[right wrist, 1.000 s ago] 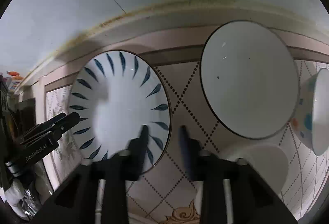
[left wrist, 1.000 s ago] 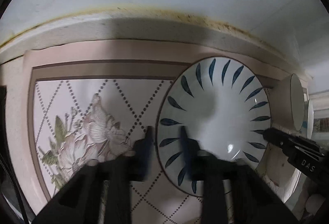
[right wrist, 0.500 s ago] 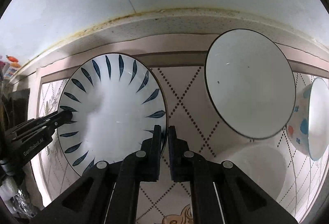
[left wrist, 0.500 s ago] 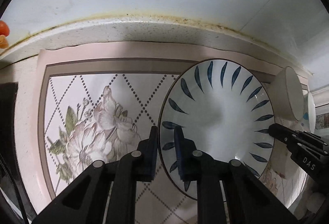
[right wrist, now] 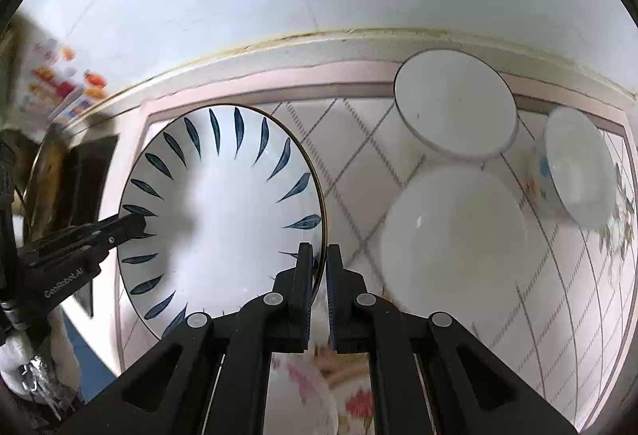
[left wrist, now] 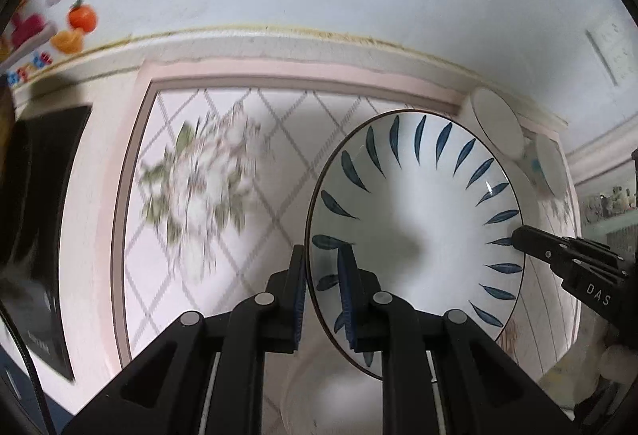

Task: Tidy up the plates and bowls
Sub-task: 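Carry the stack onto the blue-striped plate and grip its rim too, then lift the three stacked plates with both tools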

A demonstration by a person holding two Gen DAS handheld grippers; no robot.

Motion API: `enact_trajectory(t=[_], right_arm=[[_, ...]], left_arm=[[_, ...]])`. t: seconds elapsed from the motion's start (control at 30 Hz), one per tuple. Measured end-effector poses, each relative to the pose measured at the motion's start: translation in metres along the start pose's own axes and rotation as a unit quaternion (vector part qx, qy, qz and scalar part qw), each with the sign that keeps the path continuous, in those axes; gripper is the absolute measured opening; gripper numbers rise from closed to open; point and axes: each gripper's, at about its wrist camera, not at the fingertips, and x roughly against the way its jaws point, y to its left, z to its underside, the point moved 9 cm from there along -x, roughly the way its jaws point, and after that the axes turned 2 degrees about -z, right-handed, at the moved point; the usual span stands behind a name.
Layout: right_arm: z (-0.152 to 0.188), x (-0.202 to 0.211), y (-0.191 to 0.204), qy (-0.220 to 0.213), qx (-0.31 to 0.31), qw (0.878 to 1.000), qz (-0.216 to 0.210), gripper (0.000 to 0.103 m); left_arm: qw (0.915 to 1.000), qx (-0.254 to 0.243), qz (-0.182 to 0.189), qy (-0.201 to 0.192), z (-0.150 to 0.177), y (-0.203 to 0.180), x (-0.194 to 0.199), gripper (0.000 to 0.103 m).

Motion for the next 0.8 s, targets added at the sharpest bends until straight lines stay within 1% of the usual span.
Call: enact_trajectory(t=[0.17, 0.3, 0.37, 0.4, 0.6, 0.8], right_arm=[[0.051, 0.022, 0.005, 0.007, 0.023, 1.0, -0.009, 0.008], [0.093, 0.038, -0.004, 0.016, 0.03, 0.999, -0.02, 0.008], [0.107, 0.041, -0.007, 0.02, 0.031, 0.999, -0.024, 0.008], [0.113, 0.041, -0.008, 0.021, 0.031, 0.999, -0.026, 0.008], [0.135, 0.028, -0.011, 0.033, 0.029, 0.998, -0.037, 0.008], [0.149, 0.009, -0.015, 0.044, 0.031, 0.998, -0.04, 0.008]], left_arm=[[0.9999, 0.011, 0.006, 0.003, 0.043, -0.01, 0.015, 0.013], [0.9997, 0.017, 0.007, 0.016, 0.077, -0.012, 0.016, 0.013], [0.9996, 0.016, 0.004, 0.022, 0.088, -0.012, 0.011, 0.013], [0.9996, 0.013, 0.001, 0.026, 0.096, -0.013, 0.01, 0.013], [0.9988, 0.015, -0.013, 0.044, 0.119, -0.01, -0.004, 0.013], [0.9976, 0.022, -0.023, 0.062, 0.133, -0.006, -0.023, 0.013]])
